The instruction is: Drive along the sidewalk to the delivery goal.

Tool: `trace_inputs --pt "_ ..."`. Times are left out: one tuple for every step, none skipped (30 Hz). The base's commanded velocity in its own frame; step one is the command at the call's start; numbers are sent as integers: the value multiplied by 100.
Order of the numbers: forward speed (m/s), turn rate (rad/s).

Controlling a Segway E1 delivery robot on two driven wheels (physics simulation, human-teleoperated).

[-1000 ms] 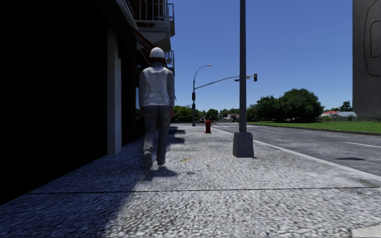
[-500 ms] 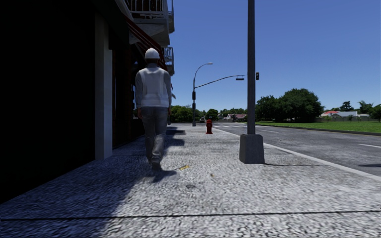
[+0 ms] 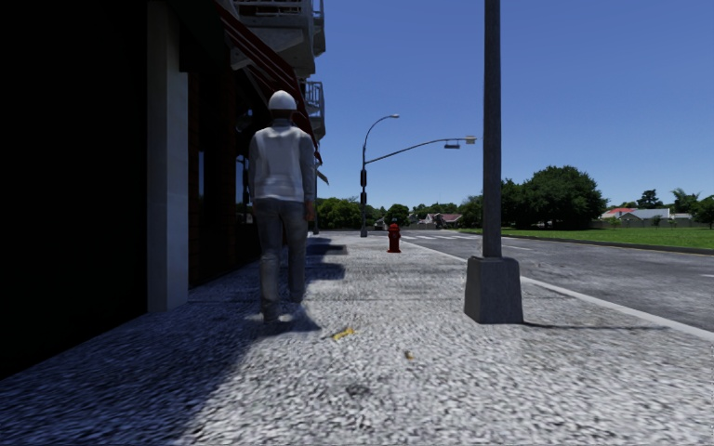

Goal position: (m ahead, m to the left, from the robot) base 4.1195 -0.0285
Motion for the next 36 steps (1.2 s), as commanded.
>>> trace_inputs --pt "107 0" --pt "107 13" --pt "106 19" --pt "106 20" --pt "106 20" --pt "106 4" --pt "106 0" --pt "106 0" --pt "106 0" --pt "106 0" --pt "106 0" --pt "106 0" --pt "106 0" --pt "106 0" --pt "106 0" --pt "106 0" --pt "106 0" --pt "106 0" --pt "106 0" --pt "107 0" --pt "107 0" --pt "109 0" --pt "112 0" --pt "113 0" --pt "113 0" --pt "113 0" --pt "115 0" --pt "116 0" --pt "116 0" --pt "116 0" --pt "116 0" --pt "116 0" --pt "116 0" --pt "116 0" --pt "115 0" --pt "115 0"
